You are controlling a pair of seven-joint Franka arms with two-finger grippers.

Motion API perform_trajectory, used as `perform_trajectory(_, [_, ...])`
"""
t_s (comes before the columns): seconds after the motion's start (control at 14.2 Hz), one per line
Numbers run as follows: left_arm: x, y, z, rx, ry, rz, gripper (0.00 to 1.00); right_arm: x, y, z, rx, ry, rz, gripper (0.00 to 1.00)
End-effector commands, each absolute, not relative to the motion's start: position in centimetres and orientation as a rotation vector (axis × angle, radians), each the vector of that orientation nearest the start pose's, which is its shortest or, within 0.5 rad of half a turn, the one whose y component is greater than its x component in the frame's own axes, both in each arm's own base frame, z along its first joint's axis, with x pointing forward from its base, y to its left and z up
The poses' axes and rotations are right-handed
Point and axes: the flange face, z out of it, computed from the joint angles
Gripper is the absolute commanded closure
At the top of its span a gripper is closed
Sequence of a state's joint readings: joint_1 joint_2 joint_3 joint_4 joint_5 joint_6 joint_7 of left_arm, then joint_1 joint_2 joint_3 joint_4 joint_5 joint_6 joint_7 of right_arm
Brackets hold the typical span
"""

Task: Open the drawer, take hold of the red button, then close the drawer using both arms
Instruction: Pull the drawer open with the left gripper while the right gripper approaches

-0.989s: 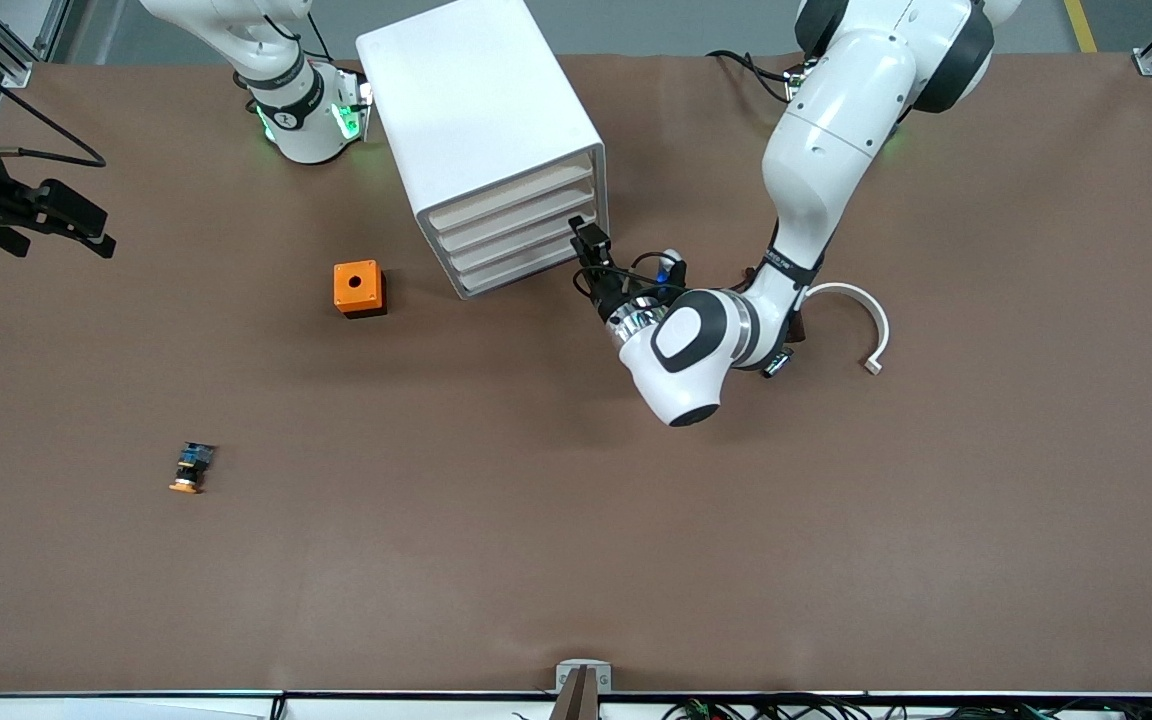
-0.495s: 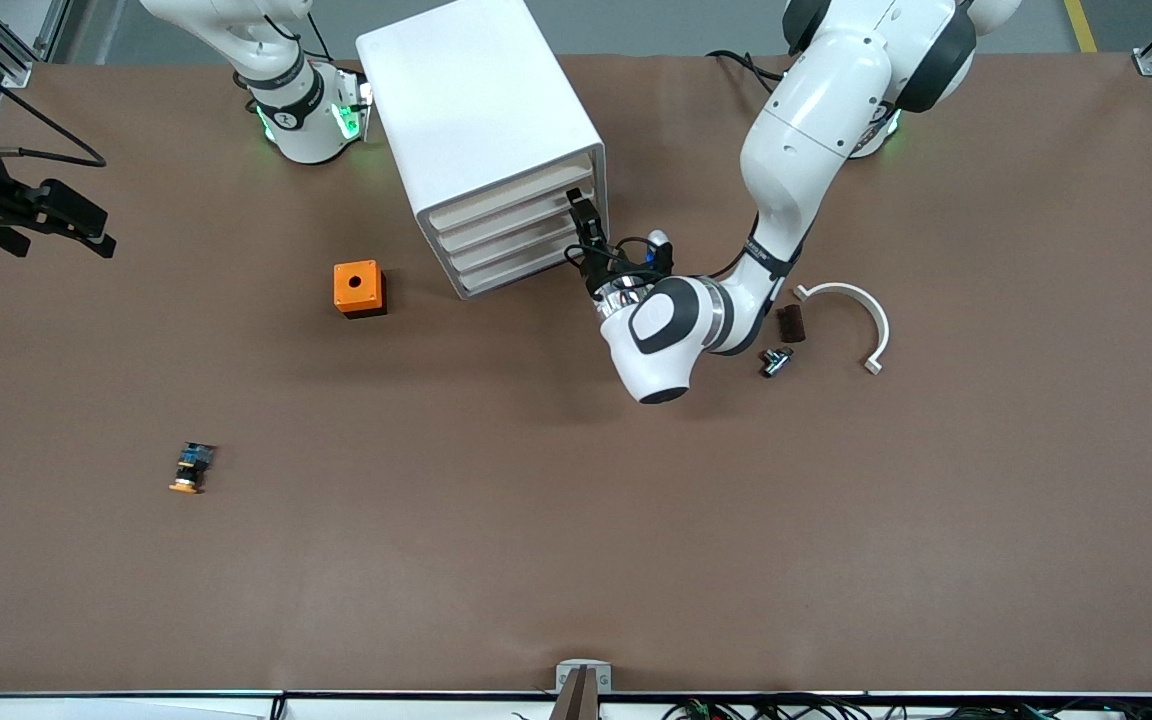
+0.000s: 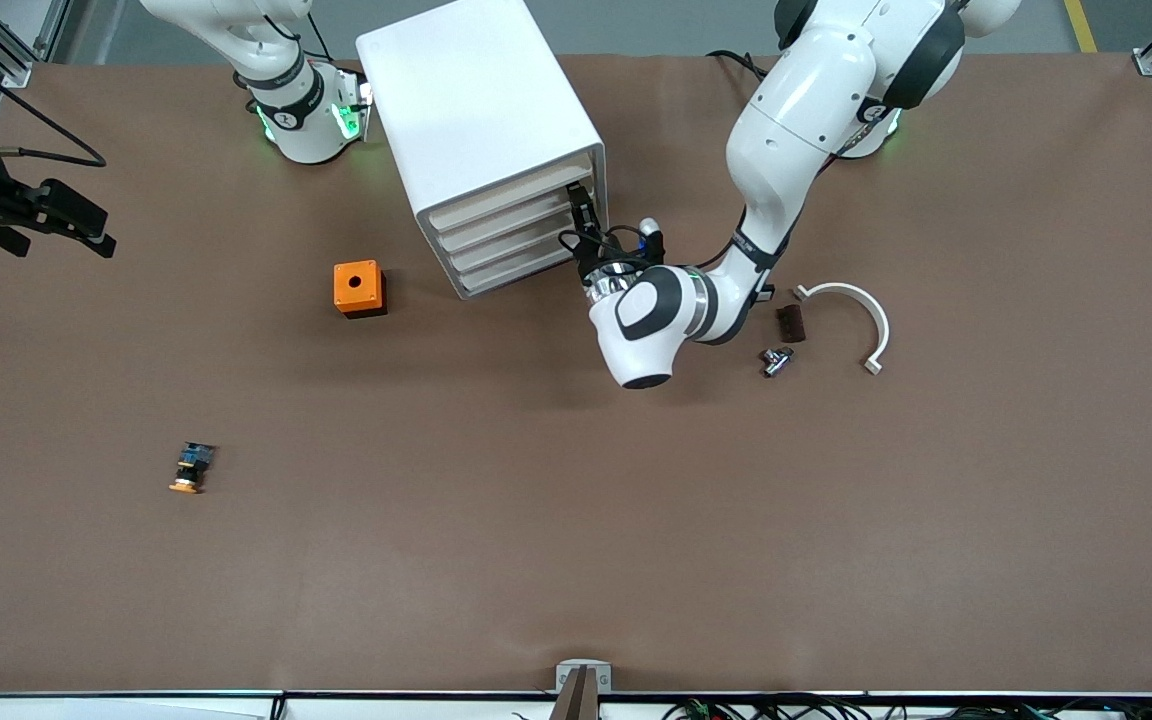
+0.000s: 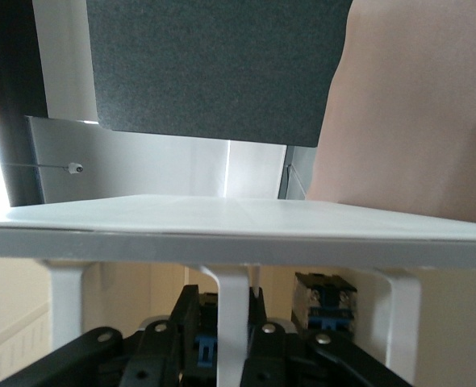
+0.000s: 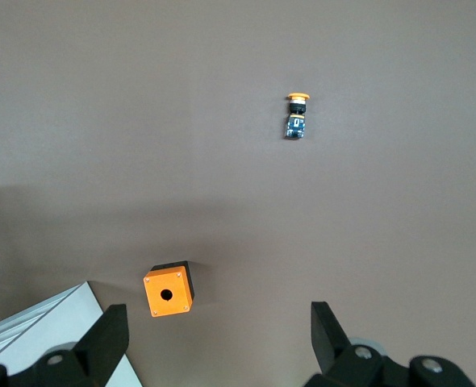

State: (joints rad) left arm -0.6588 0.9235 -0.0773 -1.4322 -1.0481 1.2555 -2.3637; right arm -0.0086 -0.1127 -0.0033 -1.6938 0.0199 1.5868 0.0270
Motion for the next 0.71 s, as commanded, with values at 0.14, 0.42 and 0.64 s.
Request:
perform_trajectory(0.14, [38.6,-49.8,17.1,-1.007,-1.461,1.29,0.84,51.3,-0.3,64.0,-3.116,0.062,-0.016,0.0])
perform_trajectory(0.42, [40.0,-48.9,17.2,-0.996,-1.484,1.303,0.9,52.0,-0.5,63.7,-3.119,0.071,-0.009,0.0])
perform_trajectory(0.64, [41.7,-47.7,17.4,-0.966,-1.513,1.321,0.89,55.5,0.1,58.2,-3.11,0.043,0.133,0.0])
